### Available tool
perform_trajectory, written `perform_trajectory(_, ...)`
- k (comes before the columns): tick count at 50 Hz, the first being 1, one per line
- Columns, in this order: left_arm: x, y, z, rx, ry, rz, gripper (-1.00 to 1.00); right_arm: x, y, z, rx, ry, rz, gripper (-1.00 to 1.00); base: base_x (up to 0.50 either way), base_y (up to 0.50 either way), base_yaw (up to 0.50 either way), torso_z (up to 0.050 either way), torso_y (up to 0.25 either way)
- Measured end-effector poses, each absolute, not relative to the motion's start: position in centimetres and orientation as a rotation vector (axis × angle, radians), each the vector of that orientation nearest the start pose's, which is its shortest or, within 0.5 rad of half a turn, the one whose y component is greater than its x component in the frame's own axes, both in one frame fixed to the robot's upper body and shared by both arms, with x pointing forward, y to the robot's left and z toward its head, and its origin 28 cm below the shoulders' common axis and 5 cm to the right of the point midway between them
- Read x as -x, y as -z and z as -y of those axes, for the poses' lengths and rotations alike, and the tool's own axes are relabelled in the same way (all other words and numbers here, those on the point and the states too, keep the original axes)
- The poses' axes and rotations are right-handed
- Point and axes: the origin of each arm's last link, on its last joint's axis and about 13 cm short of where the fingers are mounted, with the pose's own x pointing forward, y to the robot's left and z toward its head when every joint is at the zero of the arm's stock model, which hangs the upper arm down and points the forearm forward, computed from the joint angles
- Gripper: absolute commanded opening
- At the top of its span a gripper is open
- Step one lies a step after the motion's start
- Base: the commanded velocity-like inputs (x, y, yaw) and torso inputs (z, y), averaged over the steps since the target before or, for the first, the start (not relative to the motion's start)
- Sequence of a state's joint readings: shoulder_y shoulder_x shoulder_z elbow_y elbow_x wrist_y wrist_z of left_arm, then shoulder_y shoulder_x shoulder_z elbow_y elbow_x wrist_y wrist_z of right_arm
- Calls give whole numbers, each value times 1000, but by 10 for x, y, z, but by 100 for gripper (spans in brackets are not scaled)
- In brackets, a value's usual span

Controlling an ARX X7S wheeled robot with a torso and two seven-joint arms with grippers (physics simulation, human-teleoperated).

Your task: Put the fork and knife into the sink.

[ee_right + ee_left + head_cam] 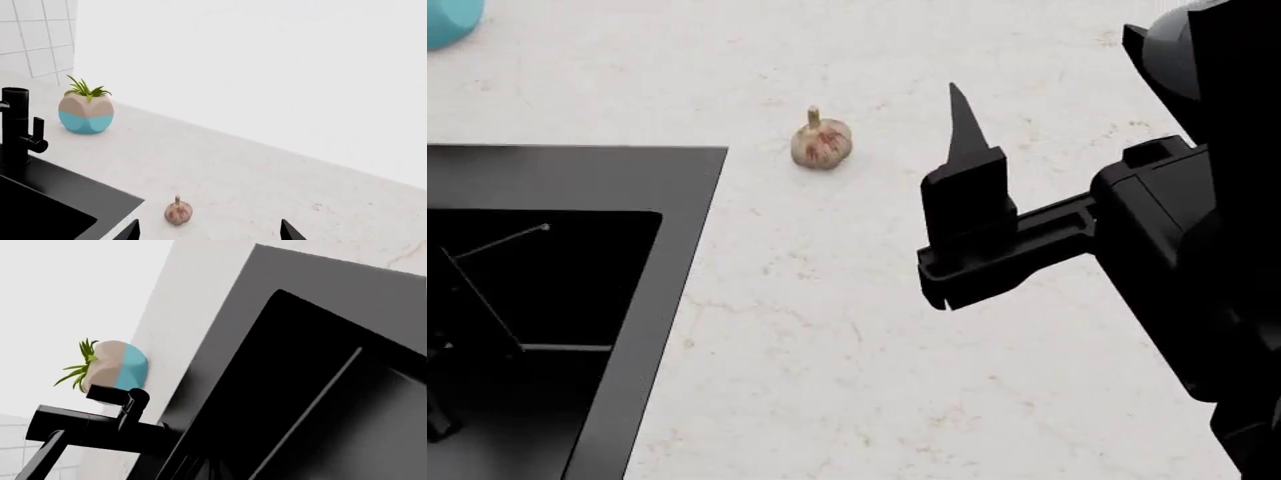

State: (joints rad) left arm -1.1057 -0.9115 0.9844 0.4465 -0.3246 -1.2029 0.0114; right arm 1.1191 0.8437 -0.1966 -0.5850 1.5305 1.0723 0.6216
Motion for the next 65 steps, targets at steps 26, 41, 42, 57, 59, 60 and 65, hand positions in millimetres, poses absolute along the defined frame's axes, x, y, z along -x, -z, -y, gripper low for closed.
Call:
perform_trajectory(26, -289, -208, -336, -1096, 1, -661, -100, -216, -309, 154, 184, -307, 132, 100, 0, 0, 0, 0, 0)
perform_trajectory(41, -295, -181, -343, -1116, 74, -804, -100, -216, -307, 154, 185, -306, 125, 100, 0, 0, 0, 0, 0)
perform_trajectory(42, -295, -178, -343, -1114, 80, -811, -100, -216, -307, 154, 184, -306, 124, 100, 0, 0, 0, 0, 0)
perform_trajectory(57, -299, -137, -340, -1080, 164, -896, -100, -216, -302, 155, 177, -307, 115, 100, 0, 0, 0, 0, 1)
perform_trajectory(59, -299, -133, -340, -1077, 170, -907, -100, -216, -302, 155, 176, -307, 115, 100, 0, 0, 0, 0, 0)
perform_trajectory(60, -299, -131, -340, -1076, 173, -912, -100, -216, -302, 155, 176, -306, 114, 100, 0, 0, 0, 0, 0)
perform_trajectory(65, -298, -123, -340, -1071, 192, -941, -100, -217, -301, 155, 175, -306, 113, 100, 0, 0, 0, 0, 0)
